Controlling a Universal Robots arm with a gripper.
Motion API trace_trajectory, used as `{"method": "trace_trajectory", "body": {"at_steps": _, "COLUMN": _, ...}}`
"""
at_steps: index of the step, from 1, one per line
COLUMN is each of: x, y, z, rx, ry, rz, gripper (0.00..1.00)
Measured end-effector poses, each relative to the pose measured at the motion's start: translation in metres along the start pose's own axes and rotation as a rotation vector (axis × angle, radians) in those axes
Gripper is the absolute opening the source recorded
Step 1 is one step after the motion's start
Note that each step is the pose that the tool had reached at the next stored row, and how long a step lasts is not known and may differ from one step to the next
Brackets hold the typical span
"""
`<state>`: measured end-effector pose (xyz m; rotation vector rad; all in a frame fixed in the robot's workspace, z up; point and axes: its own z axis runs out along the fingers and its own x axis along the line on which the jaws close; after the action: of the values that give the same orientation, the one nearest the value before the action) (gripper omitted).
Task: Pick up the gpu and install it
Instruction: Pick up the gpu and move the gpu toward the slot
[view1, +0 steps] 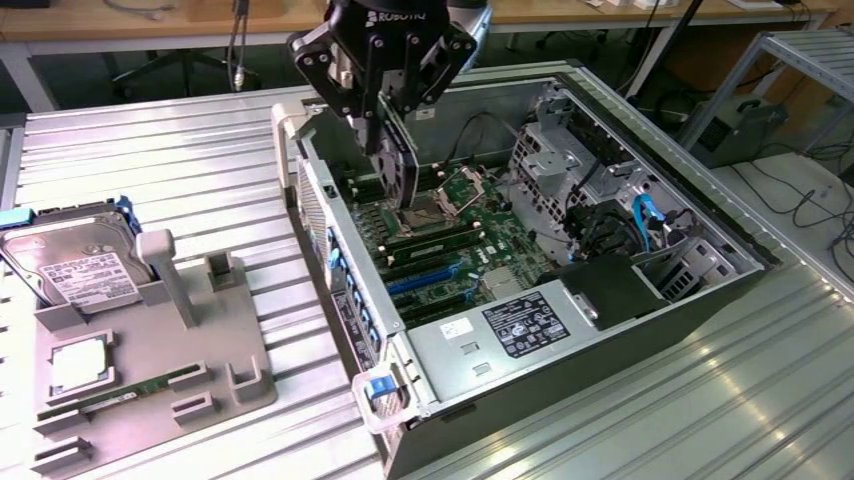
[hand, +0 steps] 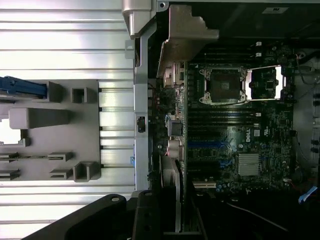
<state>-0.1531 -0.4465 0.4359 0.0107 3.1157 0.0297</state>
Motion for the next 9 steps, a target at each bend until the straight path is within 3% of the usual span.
{"method": "trace_trajectory", "body": {"at_steps": 9, "x": -0.012, "y": 0.0001, "z": 0.0003, "rx": 0.0, "ry": 0.0001, "rz": 0.0, "gripper": 0.27}}
